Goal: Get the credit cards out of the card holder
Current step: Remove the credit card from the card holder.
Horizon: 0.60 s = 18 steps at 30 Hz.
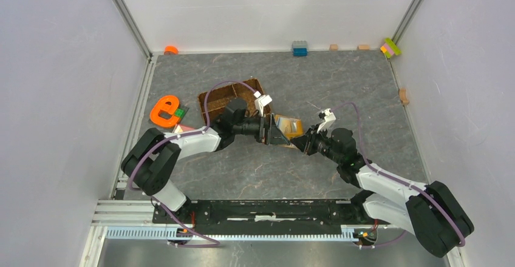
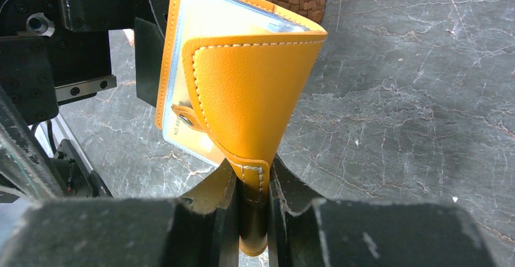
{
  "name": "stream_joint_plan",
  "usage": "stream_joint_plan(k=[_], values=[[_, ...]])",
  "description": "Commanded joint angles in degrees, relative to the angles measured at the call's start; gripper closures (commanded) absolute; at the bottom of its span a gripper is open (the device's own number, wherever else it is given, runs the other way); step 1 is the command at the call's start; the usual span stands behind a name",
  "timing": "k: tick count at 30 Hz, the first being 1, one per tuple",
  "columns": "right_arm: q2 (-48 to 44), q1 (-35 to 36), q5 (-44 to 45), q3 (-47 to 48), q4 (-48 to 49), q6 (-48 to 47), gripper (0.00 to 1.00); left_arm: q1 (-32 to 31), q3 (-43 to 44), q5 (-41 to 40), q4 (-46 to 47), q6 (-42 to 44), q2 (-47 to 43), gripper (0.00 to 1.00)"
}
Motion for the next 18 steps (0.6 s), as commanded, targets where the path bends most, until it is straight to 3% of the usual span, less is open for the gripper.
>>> stream_joint_plan(k=[1,5,9,11,15,18], values=[[0.2,-0.26,-0.69,-0.17,5.13,0.06,0.94,-0.22,0.09,1.01,2.35,-0.42,-2.13,0.08],[1.28,-0.25,-3.72,-0.11,7.35,0.36,0.94,-0.14,0.88,0.48,0.85,-0.11,-1.22,0.3],[1.49,-0.29,-4.05,-0.14,7.46,0.32,0.93,0.04,0.57,-1.0,0.12,0.39,-2.09,0.41],[1.23,-0.24,-3.97,-0.27,7.42,0.24,0.93,0.37,-0.02,-2.05,0.01,0.48,-2.99,0.41],[1.18,-0.22,-4.53,-0.2,7.72,-0.16,0.93,1.36,-0.39,-3.96,-1.6,0.55,-3.47,0.2],[1.8,-0.17,-6.69,-0.13,9.37,-0.29,0.93,1.71,-0.37,-4.42,-2.14,0.57,-3.28,0.22]])
